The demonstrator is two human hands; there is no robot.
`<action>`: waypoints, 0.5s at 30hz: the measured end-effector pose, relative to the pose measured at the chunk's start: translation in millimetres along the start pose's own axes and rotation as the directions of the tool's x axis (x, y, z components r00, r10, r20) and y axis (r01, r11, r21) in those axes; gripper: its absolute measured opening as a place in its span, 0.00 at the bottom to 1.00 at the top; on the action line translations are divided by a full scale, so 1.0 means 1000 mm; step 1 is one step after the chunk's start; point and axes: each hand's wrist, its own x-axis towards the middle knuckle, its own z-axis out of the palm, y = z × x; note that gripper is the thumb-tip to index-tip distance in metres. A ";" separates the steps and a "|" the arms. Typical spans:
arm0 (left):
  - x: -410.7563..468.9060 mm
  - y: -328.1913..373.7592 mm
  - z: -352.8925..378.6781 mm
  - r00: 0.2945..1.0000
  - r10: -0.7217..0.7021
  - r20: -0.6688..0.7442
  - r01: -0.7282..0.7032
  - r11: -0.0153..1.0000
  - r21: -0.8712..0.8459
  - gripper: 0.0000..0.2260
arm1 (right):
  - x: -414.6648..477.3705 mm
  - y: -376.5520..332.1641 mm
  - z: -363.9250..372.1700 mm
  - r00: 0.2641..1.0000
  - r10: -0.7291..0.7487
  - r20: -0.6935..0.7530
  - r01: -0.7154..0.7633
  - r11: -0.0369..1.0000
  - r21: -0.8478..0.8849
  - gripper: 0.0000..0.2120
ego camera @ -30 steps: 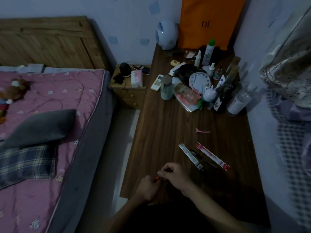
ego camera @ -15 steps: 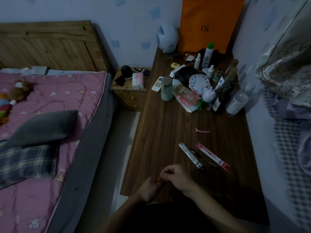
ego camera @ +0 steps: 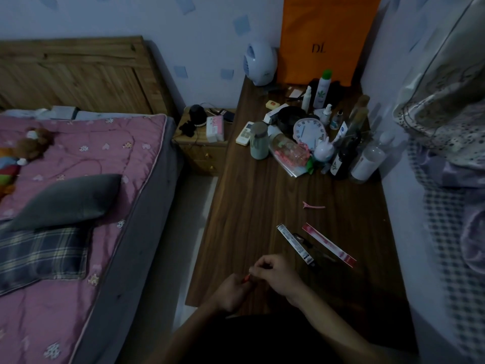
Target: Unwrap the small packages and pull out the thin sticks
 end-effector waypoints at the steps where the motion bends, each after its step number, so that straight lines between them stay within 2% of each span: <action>1: 0.000 -0.001 0.000 1.000 0.009 0.007 -0.009 1.000 0.017 0.23 | 0.000 0.000 -0.001 1.000 -0.001 0.010 0.001 1.000 -0.011 0.05; 8: 0.003 -0.001 -0.002 1.000 0.026 0.014 -0.026 0.999 0.025 0.23 | 0.001 -0.003 -0.003 0.999 0.005 0.034 -0.006 1.000 0.023 0.05; 12: 0.007 -0.003 -0.004 1.000 0.025 0.002 -0.026 0.999 0.038 0.24 | 0.003 -0.003 -0.002 1.000 -0.012 0.011 0.013 0.999 -0.049 0.01; 15: 0.009 -0.006 -0.003 1.000 0.020 0.007 -0.020 0.998 0.059 0.23 | 0.003 -0.004 -0.002 1.000 0.000 0.019 0.001 0.997 -0.074 0.03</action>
